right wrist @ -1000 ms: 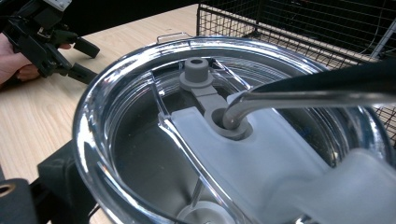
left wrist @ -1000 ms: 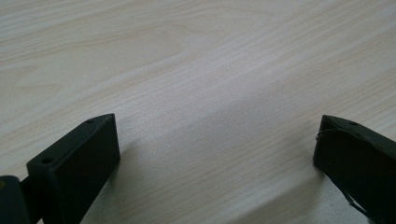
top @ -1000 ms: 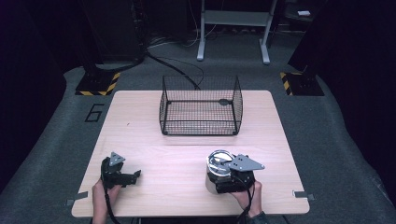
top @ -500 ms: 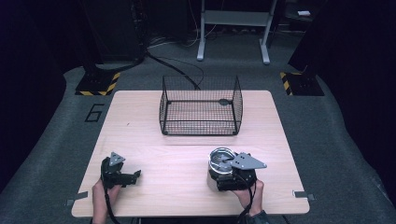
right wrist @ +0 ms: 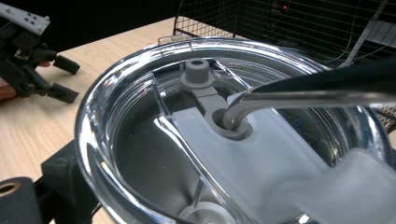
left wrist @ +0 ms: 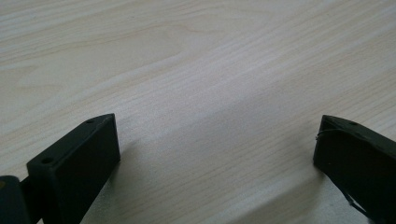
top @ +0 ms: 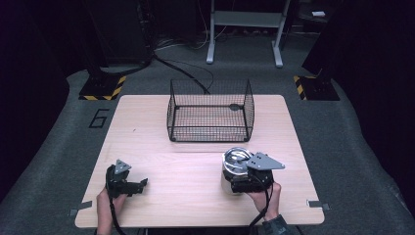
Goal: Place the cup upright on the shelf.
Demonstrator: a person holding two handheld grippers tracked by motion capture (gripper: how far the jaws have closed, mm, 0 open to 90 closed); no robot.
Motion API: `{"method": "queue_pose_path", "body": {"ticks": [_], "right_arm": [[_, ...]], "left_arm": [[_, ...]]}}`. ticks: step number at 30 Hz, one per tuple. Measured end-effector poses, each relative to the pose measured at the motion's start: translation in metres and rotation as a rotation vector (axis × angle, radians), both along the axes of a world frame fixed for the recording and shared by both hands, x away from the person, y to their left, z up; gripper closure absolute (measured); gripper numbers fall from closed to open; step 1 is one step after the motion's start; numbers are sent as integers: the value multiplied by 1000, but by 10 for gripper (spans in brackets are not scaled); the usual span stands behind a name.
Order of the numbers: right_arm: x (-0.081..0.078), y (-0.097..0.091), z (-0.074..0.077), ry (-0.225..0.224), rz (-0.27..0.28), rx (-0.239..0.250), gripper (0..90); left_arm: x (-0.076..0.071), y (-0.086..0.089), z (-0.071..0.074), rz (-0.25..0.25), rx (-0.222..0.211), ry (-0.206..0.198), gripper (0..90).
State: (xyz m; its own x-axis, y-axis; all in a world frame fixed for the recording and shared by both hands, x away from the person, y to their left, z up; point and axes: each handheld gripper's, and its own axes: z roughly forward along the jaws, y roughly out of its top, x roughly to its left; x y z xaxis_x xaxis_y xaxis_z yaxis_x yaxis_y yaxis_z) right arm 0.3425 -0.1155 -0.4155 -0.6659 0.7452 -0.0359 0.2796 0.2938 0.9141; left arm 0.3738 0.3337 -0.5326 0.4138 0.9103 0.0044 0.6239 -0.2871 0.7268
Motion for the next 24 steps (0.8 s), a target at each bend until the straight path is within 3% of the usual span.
{"method": "queue_pose_path", "body": {"ticks": [11,18,24], "right_arm": [[13,-6,20,-3,-3,-1,35],[26,-6,41,-16,-6,-1,35],[48,-7,66,-30,-9,0,36]], "left_arm": [[0,1,0,-5,7,-1,2],[0,1,0,-6,8,-1,2],[0,0,0,0,0,0,2]]}}
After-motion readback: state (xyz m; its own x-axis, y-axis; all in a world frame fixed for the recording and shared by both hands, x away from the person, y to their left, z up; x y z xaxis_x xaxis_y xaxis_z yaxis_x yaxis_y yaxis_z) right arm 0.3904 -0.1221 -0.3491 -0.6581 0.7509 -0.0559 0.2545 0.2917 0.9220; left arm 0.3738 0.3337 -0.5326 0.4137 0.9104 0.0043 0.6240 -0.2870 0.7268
